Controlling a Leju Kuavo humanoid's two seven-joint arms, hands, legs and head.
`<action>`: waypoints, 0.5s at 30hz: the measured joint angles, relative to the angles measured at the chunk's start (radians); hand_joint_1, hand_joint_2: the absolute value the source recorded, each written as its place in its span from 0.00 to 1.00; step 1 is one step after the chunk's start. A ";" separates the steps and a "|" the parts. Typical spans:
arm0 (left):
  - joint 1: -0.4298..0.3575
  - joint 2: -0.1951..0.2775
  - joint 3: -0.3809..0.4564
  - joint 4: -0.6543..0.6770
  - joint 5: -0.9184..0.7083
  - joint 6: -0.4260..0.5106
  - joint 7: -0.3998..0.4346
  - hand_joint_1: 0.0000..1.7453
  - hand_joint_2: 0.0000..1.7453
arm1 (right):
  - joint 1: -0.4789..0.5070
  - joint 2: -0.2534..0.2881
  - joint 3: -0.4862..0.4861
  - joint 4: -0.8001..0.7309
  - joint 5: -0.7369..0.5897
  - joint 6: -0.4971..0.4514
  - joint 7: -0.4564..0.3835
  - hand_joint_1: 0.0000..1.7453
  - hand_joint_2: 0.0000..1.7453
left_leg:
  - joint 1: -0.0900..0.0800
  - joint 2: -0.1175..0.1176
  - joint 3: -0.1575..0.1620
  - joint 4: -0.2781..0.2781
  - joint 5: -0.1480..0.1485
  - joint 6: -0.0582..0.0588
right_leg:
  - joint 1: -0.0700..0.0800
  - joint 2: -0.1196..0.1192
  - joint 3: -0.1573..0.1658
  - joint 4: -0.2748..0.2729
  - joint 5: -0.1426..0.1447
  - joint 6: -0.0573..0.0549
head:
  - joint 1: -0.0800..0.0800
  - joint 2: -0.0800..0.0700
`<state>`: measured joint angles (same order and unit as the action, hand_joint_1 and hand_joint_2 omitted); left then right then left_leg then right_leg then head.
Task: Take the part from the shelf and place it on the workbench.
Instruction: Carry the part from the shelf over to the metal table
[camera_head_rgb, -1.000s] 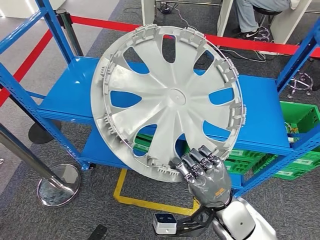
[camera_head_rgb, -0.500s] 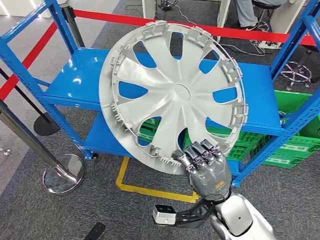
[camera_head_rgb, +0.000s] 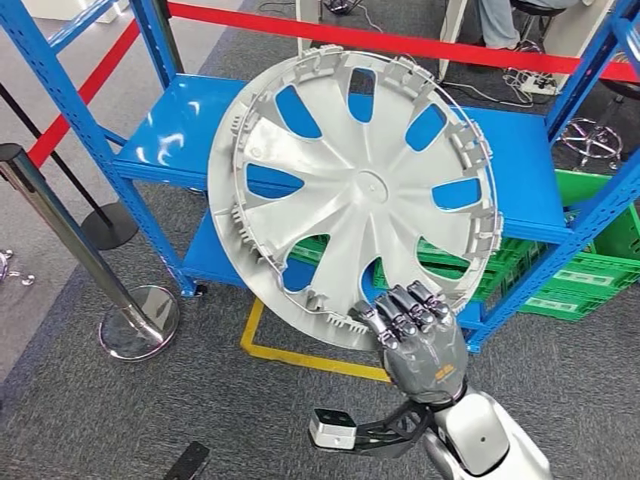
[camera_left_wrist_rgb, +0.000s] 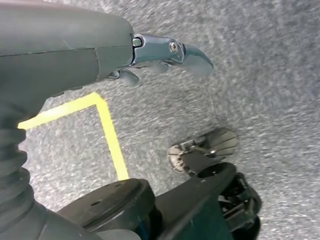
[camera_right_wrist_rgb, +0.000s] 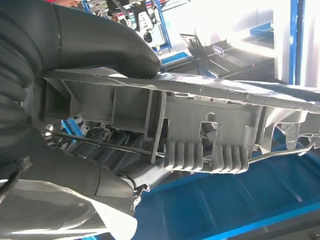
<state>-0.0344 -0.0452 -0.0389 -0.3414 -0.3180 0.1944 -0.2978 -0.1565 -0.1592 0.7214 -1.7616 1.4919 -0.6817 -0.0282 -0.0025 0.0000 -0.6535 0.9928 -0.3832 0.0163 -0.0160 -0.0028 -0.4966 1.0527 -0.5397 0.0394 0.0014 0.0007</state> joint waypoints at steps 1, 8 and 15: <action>0.000 0.000 0.000 0.000 0.000 0.000 0.000 0.00 1.00 | 0.001 0.000 -0.001 0.000 0.000 0.000 -0.001 1.00 1.00 | -0.001 0.000 -0.006 0.000 0.011 -0.005 | 0.002 0.001 0.028 -0.049 -0.010 -0.002 | 0.000 0.000; 0.005 0.003 0.000 0.002 -0.006 0.003 0.003 0.00 1.00 | 0.000 0.003 -0.004 0.000 -0.001 0.000 -0.004 1.00 1.00 | 0.007 -0.003 -0.063 0.150 -0.126 -0.043 | -0.002 -0.006 -0.017 -0.081 0.037 -0.044 | -0.007 0.000; -0.001 0.001 0.000 0.002 -0.011 0.004 0.003 0.00 1.00 | 0.000 0.004 -0.004 0.000 -0.003 0.000 -0.006 1.00 1.00 | 0.011 -0.004 0.106 0.094 -0.126 -0.040 | 0.001 -0.008 -0.112 -0.046 0.090 -0.034 | -0.008 0.000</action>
<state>-0.0353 -0.0443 -0.0385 -0.3395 -0.3287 0.1979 -0.2946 -0.1562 -0.1553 0.7171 -1.7614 1.4887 -0.6817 -0.0338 0.0088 -0.0043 -0.5473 1.0873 -0.5089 -0.0234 -0.0151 -0.0112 -0.6089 1.0072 -0.4501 0.0055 -0.0065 0.0005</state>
